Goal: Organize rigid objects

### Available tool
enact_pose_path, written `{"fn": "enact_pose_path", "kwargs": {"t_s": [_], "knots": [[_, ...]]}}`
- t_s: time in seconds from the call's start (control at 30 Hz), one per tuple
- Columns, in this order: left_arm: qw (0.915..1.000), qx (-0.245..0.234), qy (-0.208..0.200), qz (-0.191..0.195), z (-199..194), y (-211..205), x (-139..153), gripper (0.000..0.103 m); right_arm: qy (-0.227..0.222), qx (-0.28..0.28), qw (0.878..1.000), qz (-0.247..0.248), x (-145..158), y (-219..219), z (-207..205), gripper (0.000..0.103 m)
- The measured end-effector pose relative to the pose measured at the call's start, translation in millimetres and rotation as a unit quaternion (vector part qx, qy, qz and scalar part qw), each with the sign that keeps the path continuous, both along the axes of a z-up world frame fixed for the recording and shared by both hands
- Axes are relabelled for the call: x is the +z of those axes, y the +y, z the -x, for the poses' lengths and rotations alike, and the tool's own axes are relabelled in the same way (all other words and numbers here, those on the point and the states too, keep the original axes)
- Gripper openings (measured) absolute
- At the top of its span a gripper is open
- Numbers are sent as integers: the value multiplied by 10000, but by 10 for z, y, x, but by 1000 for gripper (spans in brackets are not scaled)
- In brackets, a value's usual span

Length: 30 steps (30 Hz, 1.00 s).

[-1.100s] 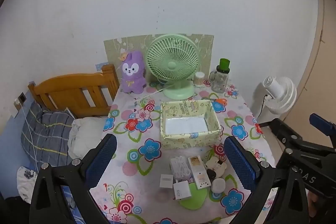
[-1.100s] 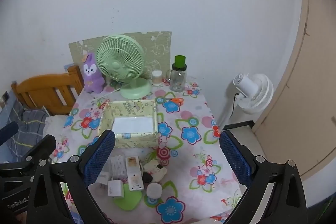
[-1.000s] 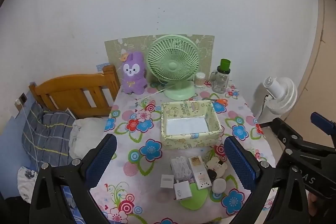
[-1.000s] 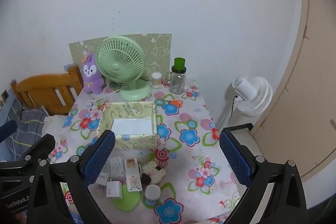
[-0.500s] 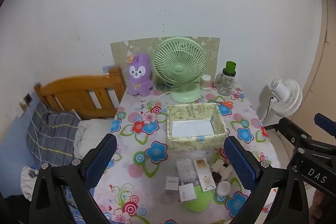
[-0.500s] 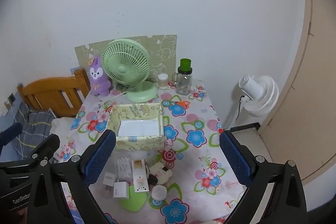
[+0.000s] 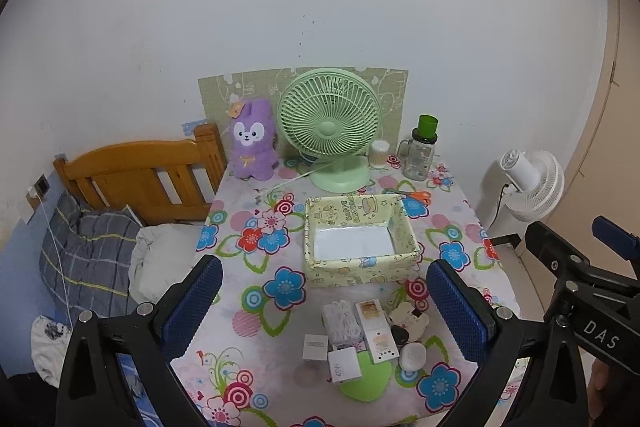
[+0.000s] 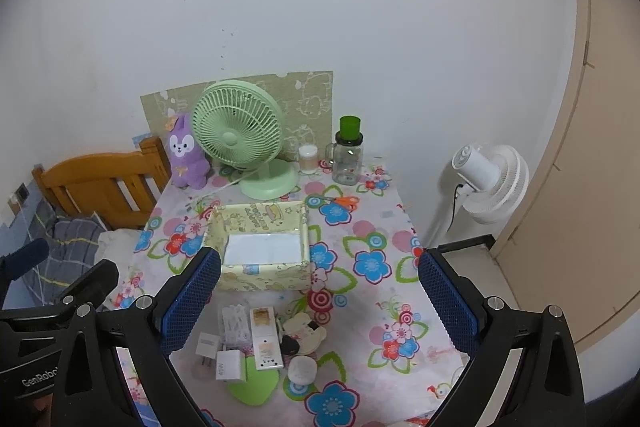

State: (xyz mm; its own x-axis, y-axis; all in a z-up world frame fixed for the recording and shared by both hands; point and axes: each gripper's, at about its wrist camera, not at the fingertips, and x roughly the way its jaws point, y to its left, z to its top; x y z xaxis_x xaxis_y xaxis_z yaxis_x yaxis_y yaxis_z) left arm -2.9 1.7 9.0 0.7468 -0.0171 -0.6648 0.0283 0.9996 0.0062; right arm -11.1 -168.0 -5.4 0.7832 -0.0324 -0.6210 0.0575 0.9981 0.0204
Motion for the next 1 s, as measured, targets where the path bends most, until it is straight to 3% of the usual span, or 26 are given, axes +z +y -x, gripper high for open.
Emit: {"fn": "enact_pose_path", "kwargs": {"t_s": [1.0], "knots": [[9999, 123, 33, -75, -20, -3, -55, 103, 31, 72, 9999, -86, -17, -38, -38, 101]]}}
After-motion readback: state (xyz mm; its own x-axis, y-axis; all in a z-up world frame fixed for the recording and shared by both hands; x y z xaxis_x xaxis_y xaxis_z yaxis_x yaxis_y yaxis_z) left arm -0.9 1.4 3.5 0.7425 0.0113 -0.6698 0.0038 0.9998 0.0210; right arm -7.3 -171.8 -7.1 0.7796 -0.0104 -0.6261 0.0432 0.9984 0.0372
